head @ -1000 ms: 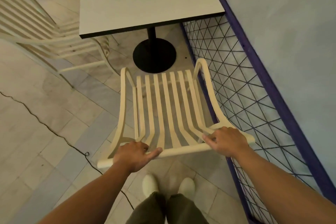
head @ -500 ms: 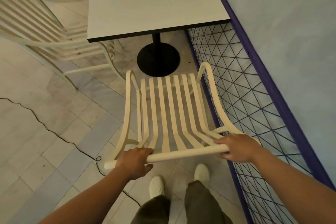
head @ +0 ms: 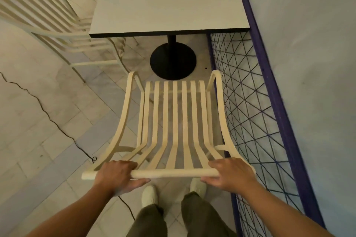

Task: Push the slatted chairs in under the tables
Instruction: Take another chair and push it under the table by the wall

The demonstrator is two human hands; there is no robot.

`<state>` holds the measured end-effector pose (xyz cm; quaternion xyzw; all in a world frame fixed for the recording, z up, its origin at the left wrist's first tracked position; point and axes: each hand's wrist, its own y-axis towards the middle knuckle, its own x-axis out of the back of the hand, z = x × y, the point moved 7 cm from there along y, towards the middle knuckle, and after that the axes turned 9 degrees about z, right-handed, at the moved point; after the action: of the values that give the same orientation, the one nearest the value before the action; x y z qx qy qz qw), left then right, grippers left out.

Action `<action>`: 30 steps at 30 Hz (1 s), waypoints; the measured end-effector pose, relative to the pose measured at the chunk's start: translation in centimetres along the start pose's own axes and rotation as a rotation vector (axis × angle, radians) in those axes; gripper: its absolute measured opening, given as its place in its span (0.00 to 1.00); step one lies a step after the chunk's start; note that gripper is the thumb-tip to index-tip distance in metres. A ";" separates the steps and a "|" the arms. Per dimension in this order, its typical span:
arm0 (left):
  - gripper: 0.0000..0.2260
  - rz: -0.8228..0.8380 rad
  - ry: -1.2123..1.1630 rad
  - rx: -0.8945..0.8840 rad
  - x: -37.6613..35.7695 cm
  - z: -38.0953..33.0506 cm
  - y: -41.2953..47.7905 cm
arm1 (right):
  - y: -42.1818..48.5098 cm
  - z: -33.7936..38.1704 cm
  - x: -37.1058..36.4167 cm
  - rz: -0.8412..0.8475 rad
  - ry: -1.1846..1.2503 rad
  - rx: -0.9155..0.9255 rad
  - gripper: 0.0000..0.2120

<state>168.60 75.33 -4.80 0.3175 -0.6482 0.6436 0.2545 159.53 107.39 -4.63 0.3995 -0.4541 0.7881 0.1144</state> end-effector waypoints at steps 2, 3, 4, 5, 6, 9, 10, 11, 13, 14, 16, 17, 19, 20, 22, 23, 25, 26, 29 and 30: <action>0.55 -0.020 0.012 -0.012 0.4 -1.3 0.5 | 0.1 -1.3 0.9 0.011 -0.012 0.011 0.45; 0.54 -0.030 0.020 -0.010 0.6 -1.8 0.8 | 0.2 -1.8 1.5 0.010 -0.006 0.015 0.48; 0.53 -0.041 0.027 -0.005 1.0 -2.2 1.2 | 0.4 -2.4 2.0 0.012 -0.004 0.014 0.51; 0.53 -0.050 0.032 -0.002 1.2 -2.5 1.6 | 0.6 -2.9 2.4 0.019 -0.010 0.007 0.52; 0.52 -0.056 0.039 -0.002 1.7 -2.7 1.9 | 0.7 -3.2 2.8 0.022 -0.014 -0.003 0.52; 0.47 -0.055 0.065 0.006 2.3 -3.2 3.0 | 1.5 -4.2 3.3 0.029 -0.009 -0.037 0.51; 0.45 -0.051 0.069 0.008 2.4 -3.3 3.2 | 1.9 -4.4 3.4 0.036 -0.013 -0.047 0.49; 0.43 -0.049 0.075 0.004 2.4 -3.4 3.4 | 2.3 -4.3 3.5 0.047 -0.021 -0.057 0.44; 0.38 -0.047 0.079 -0.003 2.5 -3.4 3.8 | 3.1 -3.7 3.5 0.077 -0.054 -0.073 0.29; 0.35 -0.044 0.079 -0.005 2.4 -3.4 3.9 | 3.4 -3.3 3.5 0.091 -0.070 -0.082 0.21; 0.29 -0.030 0.067 -0.003 2.4 -3.2 4.0 | 3.7 -2.9 3.5 0.117 -0.076 -0.120 0.12; 0.26 -0.020 0.060 -0.001 2.5 -3.1 4.1 | 3.8 -3.0 3.5 0.128 -0.055 -0.140 0.10; 0.24 0.003 0.047 0.009 2.4 -3.0 4.1 | 3.6 -3.4 3.4 0.135 -0.014 -0.162 0.10; 0.24 0.012 0.049 0.012 2.4 -3.0 4.1 | 3.5 -3.4 3.5 0.135 -0.010 -0.165 0.11; 0.23 0.024 0.056 0.023 2.5 -3.0 4.2 | 3.6 -3.5 3.7 0.131 -0.024 -0.166 0.14; 0.22 0.029 0.053 0.030 2.7 -3.0 4.3 | 3.7 -3.5 3.8 0.132 -0.034 -0.169 0.15; 0.21 0.038 0.044 0.044 3.1 -3.0 4.7 | 4.0 -3.8 4.2 0.132 -0.044 -0.188 0.17; 0.21 0.041 0.039 0.052 3.4 -3.0 5.0 | 4.2 -4.0 4.4 0.135 -0.049 -0.198 0.18; 0.20 0.052 0.011 0.078 4.2 -2.9 6.1 | 5.0 -4.8 5.2 0.135 -0.048 -0.219 0.21; 0.20 0.057 0.003 0.082 4.5 -2.9 6.6 | 5.3 -5.0 5.6 0.133 -0.043 -0.226 0.22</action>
<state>160.55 77.59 -5.80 0.3082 -0.6296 0.6772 0.2237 150.39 107.47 -5.20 0.3699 -0.5676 0.7292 0.0966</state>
